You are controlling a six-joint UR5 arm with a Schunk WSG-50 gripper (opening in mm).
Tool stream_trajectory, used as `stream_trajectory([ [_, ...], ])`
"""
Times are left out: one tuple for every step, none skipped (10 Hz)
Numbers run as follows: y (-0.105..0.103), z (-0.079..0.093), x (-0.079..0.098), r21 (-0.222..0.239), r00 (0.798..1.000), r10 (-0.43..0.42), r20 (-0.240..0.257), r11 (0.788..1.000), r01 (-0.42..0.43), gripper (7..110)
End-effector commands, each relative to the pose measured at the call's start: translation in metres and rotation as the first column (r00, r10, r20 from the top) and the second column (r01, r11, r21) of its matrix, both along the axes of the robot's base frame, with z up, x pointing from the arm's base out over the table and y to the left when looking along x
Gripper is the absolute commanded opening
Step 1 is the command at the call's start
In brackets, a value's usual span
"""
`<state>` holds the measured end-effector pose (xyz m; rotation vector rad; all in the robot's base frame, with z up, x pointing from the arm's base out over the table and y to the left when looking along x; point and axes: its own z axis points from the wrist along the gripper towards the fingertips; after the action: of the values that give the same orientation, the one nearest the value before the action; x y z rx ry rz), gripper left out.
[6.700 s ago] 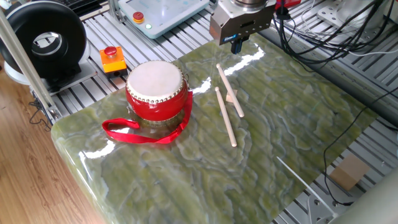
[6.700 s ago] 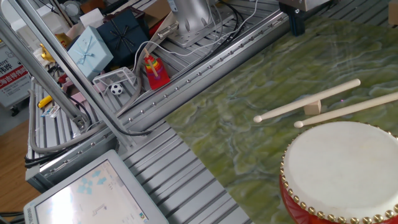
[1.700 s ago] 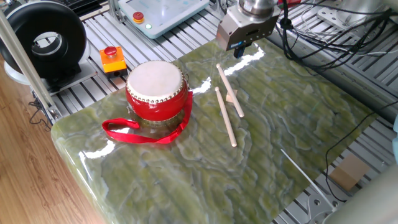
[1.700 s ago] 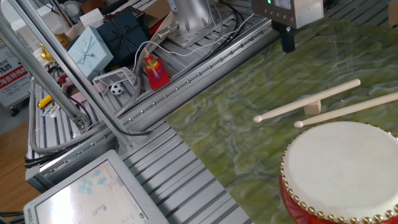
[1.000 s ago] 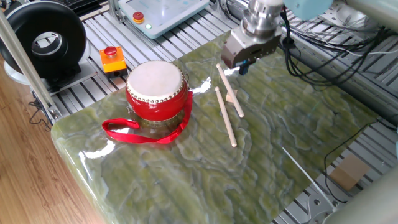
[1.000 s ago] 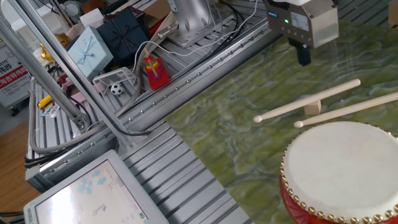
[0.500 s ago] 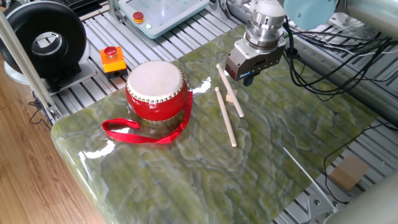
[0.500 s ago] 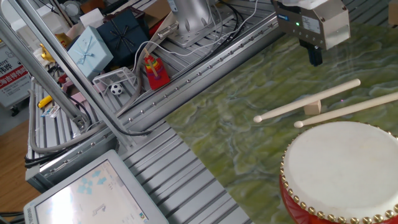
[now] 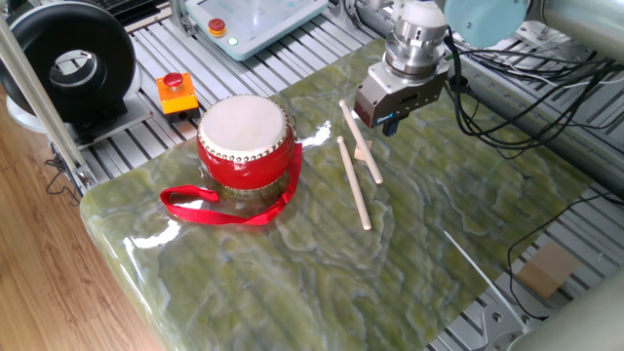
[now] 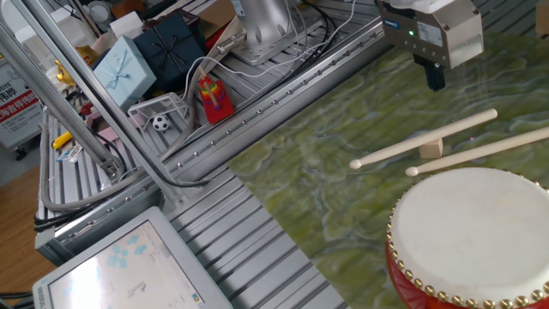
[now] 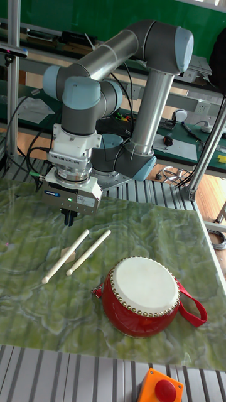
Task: Play the drum
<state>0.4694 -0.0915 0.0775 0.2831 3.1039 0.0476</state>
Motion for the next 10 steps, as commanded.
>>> stream_trajectory([
  [0.007, 0.003, 0.022, 0.030, 0.996, 0.015, 0.088, 0.999, -0.018, 7],
  [0.006, 0.004, 0.030, 0.027, 0.993, 0.011, 0.122, 1.000, -0.014, 7],
  [0.006, 0.005, 0.034, 0.029, 0.991, -0.002, 0.136, 1.000, -0.002, 7],
  [0.001, 0.005, 0.035, 0.006, 0.990, 0.011, 0.143, 1.000, -0.012, 7],
  [-0.004, 0.004, 0.032, -0.015, 0.991, 0.013, 0.130, 1.000, -0.011, 7],
  [-0.007, 0.003, 0.029, -0.025, 0.993, 0.017, 0.116, 1.000, -0.014, 7],
  [-0.009, 0.002, 0.021, -0.035, 0.996, 0.029, 0.084, 0.999, -0.026, 7],
  [-0.010, 0.002, 0.011, -0.039, 0.999, 0.031, 0.044, 0.999, -0.030, 7],
  [-0.011, 0.004, 0.006, -0.041, 0.999, 0.041, 0.004, 0.998, -0.041, 7],
  [-0.008, 0.012, 0.018, -0.030, 0.999, 0.043, -0.033, 0.999, -0.044, 7],
])
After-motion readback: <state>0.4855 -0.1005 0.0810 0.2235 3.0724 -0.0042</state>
